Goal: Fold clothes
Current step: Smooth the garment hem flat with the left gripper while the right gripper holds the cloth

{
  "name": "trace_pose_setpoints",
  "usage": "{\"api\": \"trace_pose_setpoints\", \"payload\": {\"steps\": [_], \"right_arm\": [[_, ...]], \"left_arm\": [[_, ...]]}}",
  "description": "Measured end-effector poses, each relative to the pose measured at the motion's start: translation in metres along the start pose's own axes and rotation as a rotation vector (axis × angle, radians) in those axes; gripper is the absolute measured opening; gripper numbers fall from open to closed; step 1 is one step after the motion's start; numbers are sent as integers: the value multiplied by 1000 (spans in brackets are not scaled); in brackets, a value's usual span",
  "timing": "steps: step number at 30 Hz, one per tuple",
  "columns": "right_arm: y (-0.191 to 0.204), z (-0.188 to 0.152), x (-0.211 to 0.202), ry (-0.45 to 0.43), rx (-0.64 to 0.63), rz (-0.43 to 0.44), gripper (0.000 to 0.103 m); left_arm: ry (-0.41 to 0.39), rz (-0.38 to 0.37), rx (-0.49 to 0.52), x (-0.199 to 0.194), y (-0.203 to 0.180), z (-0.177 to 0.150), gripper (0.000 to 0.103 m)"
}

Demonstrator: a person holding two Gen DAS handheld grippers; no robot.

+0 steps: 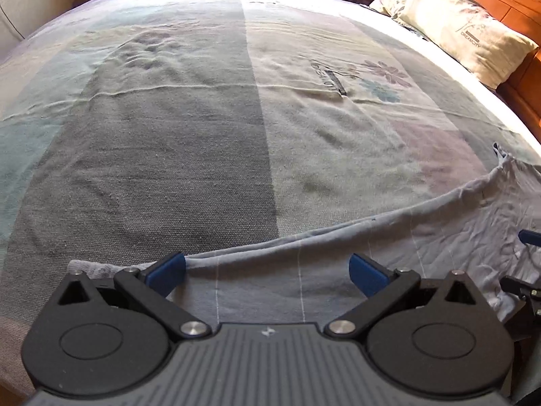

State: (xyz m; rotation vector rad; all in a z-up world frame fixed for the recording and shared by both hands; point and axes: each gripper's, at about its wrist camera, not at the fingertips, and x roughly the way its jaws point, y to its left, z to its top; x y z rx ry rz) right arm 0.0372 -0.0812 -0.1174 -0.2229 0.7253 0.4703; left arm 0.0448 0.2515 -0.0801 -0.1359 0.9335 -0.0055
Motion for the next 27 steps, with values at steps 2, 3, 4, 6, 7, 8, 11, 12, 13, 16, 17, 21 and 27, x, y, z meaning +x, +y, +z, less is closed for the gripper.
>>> {"api": "trace_pose_setpoints", "payload": {"steps": [2, 3, 4, 6, 7, 8, 11, 12, 13, 16, 17, 21, 27], "right_arm": [[1, -1, 0, -8, 2, -4, 103], [1, -1, 0, -12, 4, -5, 103], [1, -1, 1, -15, 5, -7, 103], [1, -3, 0, -25, 3, -5, 103], [1, -3, 0, -26, 3, -4, 103], [1, -3, 0, -28, 2, -3, 103], [0, -4, 0, -31, 0, -2, 103], [0, -4, -1, -34, 0, -1, 103], [0, -4, 0, -35, 0, -1, 103], [0, -5, -1, -41, 1, 0, 103], [0, -5, -1, -43, 0, 0, 103], [0, -6, -1, -48, 0, 0, 103], [0, -8, -2, -63, 1, 1, 103]], "left_arm": [[2, -91, 1, -6, -15, 2, 102], [4, -148, 3, -9, -24, 3, 102], [12, -208, 14, -9, -33, 3, 102], [36, -315, 48, -3, -53, 1, 102], [49, -330, 65, 3, -61, 0, 102], [61, -334, 80, 10, -67, -1, 102], [34, -311, 79, 26, -71, 2, 102], [27, -308, 61, 28, -68, 5, 102], [27, -310, 36, 30, -65, 8, 102], [21, -309, 12, 24, -62, 13, 102], [17, -302, 19, 19, -62, 13, 102], [2, -277, 41, -1, -60, 7, 102], [-9, -158, -24, -28, -22, -30, 102]]}}
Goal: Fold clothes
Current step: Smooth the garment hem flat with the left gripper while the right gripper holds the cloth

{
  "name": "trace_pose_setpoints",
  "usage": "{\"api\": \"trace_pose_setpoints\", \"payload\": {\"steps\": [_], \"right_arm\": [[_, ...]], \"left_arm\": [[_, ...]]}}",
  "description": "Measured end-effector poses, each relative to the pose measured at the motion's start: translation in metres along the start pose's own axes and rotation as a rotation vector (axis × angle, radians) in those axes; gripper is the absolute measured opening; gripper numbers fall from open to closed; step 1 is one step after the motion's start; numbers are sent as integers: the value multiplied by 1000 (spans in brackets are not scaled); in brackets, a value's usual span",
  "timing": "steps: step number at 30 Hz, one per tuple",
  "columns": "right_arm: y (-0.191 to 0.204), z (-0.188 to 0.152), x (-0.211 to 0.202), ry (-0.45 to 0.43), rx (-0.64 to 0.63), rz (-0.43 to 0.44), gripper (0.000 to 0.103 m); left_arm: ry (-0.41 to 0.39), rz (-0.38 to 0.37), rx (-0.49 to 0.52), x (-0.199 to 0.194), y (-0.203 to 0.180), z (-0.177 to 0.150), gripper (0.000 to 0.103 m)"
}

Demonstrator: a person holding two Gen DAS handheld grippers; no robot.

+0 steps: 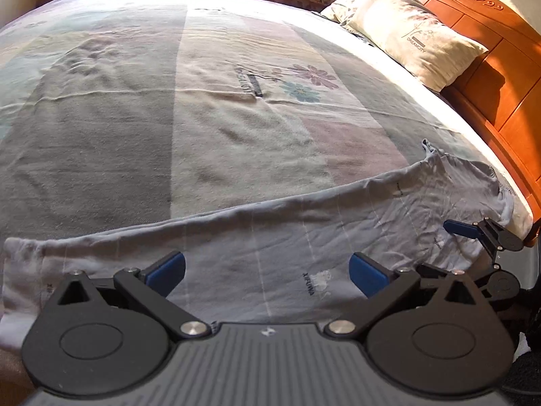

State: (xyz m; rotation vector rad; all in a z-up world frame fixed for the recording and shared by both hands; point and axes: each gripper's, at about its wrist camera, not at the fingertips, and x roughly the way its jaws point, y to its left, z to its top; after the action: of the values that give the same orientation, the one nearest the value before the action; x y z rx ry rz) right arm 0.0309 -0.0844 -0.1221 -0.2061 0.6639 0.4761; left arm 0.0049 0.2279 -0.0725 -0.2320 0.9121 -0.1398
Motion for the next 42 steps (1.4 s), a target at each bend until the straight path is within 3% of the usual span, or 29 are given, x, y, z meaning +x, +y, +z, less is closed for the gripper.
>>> {"api": "trace_pose_setpoints", "payload": {"steps": [4, 8, 14, 18, 20, 24, 31, 36, 39, 42], "right_arm": [[0, 0, 0, -1, 2, -2, 103], [1, 1, 0, 2, 3, -5, 103], [2, 2, 1, 8, 8, -13, 103], [2, 3, 1, 14, 10, -14, 103], [2, 3, 1, 16, 11, -16, 103], [2, 3, 1, 18, 12, -16, 103], [1, 2, 1, 9, 13, -15, 103], [1, 0, 0, -5, 15, -17, 103], [1, 1, 0, 1, 14, -17, 103], [2, 1, 0, -2, 15, -18, 103]], "left_arm": [[-19, 79, -162, -16, 45, -30, 102], [-89, 42, -255, -34, 64, -35, 102], [-187, 53, -249, -36, 72, -12, 102], [-172, 79, -284, -16, 85, -4, 102], [-201, 62, -318, -11, 97, -6, 102], [-213, 50, -373, -25, 102, -2, 102], [-211, -58, -362, -51, 80, -29, 102], [-200, -7, -383, -39, 71, -56, 102], [-213, -2, -415, -46, 68, -55, 102], [-215, 7, -358, -50, 63, -46, 102]]}}
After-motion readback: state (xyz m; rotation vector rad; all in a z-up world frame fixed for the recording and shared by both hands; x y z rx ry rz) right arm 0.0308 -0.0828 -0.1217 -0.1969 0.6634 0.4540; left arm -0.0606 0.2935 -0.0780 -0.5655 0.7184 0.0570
